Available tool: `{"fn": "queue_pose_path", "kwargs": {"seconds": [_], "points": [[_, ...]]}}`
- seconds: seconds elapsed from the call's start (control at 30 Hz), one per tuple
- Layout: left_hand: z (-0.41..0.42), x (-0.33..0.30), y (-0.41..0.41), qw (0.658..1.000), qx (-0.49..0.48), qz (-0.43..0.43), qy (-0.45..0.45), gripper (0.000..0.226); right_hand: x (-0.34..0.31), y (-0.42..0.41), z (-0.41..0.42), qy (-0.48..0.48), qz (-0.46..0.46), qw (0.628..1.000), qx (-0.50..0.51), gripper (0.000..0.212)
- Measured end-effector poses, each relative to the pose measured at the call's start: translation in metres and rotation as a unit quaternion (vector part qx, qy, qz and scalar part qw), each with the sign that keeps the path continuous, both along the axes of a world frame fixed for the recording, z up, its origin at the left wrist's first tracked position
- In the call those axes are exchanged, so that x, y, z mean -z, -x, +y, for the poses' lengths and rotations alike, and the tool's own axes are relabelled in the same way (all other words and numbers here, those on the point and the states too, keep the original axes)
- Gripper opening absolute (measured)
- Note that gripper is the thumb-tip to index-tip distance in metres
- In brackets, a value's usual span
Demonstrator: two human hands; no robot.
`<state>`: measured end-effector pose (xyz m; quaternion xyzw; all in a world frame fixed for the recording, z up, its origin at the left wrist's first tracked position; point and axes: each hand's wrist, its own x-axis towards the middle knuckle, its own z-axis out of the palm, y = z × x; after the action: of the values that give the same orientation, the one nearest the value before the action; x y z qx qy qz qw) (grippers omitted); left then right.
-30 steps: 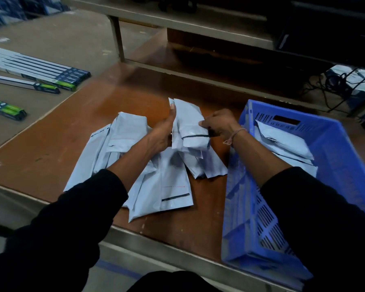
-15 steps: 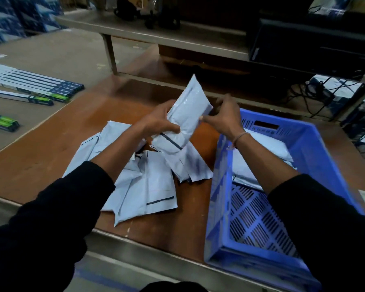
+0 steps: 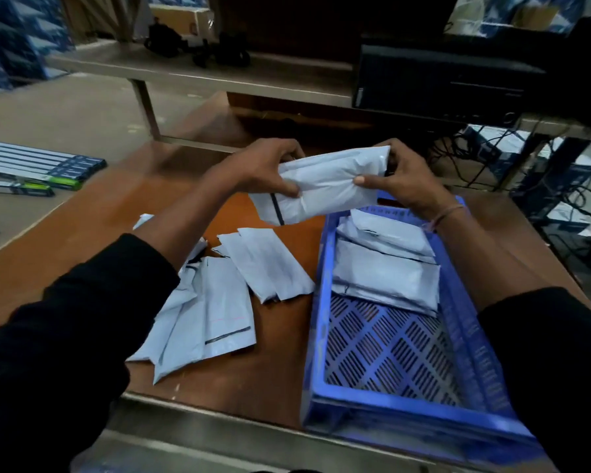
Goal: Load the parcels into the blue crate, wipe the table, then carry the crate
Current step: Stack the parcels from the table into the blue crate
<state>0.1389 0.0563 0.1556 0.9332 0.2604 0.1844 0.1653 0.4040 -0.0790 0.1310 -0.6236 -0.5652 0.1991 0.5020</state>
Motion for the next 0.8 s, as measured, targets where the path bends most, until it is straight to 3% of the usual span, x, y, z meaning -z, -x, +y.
{"fn": "queue_pose_path", "kwargs": {"seconds": [0.1,0.23,0.33,0.43,0.57,0.73,0.8], "points": [[-0.010,-0.004,-0.026,0.999,-0.019,-0.031,0.014,0.051,-0.004,-0.027,-0.028,0.013,0.054,0.998,0.040,0.062],[-0.031,0.007,-0.067,0.995,-0.038,-0.063,0.067,0.054,0.005,-0.057,-0.061,0.077,0.044,0.988,0.125,0.058],[-0.048,0.019,-0.098,0.994,-0.034,0.024,0.097,0.054,0.011,-0.072,-0.082,0.207,-0.067,0.956,0.195,0.048],[-0.063,0.036,-0.122,0.982,-0.007,0.158,0.103,0.057,0.018,-0.072,-0.103,0.351,-0.164,0.909,0.152,0.031],[-0.093,0.063,-0.142,0.943,0.041,0.323,0.071,0.062,0.049,-0.061,-0.123,0.508,-0.160,0.840,0.109,0.028],[-0.126,0.098,-0.157,0.912,0.086,0.401,-0.005,0.062,0.088,-0.046,-0.136,0.552,-0.167,0.811,0.097,0.016],[-0.130,0.117,-0.160,0.904,0.089,0.418,-0.013,0.060,0.094,-0.039,-0.137,0.595,-0.195,0.775,0.083,0.020]]}}
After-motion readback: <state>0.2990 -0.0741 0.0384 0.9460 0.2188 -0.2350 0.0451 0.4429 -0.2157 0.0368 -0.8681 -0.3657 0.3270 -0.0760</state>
